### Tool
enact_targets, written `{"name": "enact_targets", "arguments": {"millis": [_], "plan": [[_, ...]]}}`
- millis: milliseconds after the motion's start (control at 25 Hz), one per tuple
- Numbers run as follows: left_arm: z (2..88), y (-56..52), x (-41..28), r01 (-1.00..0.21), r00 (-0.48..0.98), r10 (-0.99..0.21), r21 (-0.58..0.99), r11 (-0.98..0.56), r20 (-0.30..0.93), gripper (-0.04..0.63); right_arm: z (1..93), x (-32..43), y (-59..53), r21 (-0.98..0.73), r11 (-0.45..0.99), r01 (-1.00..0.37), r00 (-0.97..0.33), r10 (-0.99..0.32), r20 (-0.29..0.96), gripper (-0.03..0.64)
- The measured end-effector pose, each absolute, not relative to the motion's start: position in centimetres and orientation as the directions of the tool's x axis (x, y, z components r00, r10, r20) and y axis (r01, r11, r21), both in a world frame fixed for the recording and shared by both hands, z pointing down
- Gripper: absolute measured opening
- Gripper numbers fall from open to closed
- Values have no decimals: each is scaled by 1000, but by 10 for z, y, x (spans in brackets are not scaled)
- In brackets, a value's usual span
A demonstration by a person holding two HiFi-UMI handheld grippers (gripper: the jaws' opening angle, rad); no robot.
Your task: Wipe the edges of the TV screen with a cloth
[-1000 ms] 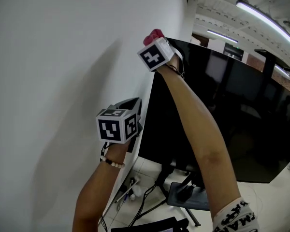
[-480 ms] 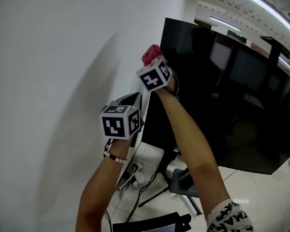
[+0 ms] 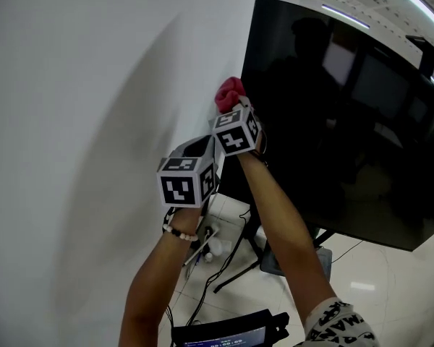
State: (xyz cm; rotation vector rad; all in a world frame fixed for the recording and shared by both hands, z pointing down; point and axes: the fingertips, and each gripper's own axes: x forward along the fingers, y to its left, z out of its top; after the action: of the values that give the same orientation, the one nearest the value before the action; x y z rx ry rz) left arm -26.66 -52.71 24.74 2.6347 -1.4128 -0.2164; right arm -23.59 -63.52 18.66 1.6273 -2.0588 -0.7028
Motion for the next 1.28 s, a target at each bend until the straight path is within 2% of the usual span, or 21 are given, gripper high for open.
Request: {"name": "enact_targets", "arguments": {"millis": [240,720,920,1280], "plan": [[311,-523,-270,-826,529,-849,226,-516,-1,2,259,-234,-636,511,271,-816,-253,-962,106,46],[486,-522,-261,-839,514,-837,311,-445,188,2,391,-218,-642,352,339,-872,-289,-939,188,46],[516,-517,-259,-839,517,-823,329,-434,233,2,435,-220,-640,380,338,-861,-276,-938,209,46],[571,-519,-255,-843,516,-801,348,-410,304,2,553,-209,-639,277,373,-885,-282,-905,318,46]]}}
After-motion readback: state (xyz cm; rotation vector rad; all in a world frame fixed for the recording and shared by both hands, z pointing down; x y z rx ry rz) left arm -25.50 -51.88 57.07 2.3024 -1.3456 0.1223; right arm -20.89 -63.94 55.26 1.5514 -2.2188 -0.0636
